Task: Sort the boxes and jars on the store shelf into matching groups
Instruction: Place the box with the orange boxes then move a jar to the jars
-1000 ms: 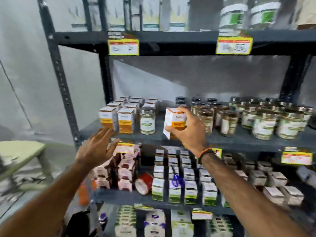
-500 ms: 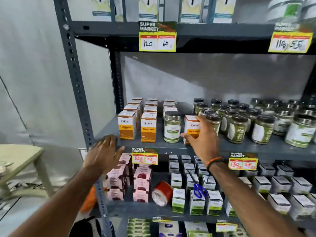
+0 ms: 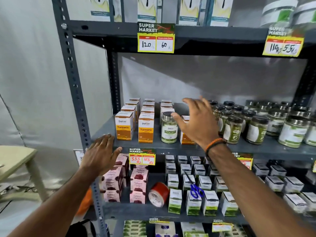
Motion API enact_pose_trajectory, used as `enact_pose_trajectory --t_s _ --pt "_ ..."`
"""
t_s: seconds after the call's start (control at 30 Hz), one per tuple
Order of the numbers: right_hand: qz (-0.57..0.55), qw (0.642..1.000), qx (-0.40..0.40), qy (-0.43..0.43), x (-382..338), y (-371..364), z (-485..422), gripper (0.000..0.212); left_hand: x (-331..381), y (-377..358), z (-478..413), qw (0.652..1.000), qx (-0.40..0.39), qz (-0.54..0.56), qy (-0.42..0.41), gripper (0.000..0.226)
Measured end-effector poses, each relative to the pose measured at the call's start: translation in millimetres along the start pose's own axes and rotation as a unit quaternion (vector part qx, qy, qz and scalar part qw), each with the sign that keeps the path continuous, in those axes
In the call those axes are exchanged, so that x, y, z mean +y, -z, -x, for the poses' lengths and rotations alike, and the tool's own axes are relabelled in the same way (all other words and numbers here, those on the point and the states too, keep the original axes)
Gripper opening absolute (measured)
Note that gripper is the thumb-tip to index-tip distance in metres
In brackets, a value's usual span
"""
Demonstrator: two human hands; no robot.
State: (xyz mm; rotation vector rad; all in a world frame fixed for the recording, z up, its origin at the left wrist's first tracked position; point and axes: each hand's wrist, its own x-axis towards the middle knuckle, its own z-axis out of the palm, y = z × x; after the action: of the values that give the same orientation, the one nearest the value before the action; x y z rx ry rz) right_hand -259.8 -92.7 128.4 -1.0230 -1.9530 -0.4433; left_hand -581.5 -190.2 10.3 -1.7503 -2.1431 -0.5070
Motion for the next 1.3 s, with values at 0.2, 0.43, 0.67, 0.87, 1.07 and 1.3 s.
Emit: enact_pose_trajectory --t_s 0.2,0.43,0.67,0.87,1.07,1.3 --pt "0.072 0.977 -0.199 -0.01 -3 -43 -20 0.09 -1 -2 1 1.0 0.0 0.007 -0.006 0.077" --pt "0.062 0.985 -0.163 -0.009 0 -59 -14 0.07 -1 -2 1 1.0 -0.004 0.007 0.002 0.075" --pt "-0.016 0.998 -0.058 0.009 2 -48 -5 0.063 4 17 8 0.999 -0.018 0.031 0.001 0.07" --pt "-0.13 0.991 0.006 -0.003 31 17 32 0.051 62 38 52 0.998 0.046 0.028 0.01 0.074" --pt "-0.163 0.986 -0.011 -0.042 132 105 85 0.053 210 56 75 0.992 0.107 0.063 -0.035 0.067" --pt "-0.152 0.982 -0.005 -0.115 286 208 143 0.05 420 33 74 0.982 0.076 0.125 -0.116 0.064"
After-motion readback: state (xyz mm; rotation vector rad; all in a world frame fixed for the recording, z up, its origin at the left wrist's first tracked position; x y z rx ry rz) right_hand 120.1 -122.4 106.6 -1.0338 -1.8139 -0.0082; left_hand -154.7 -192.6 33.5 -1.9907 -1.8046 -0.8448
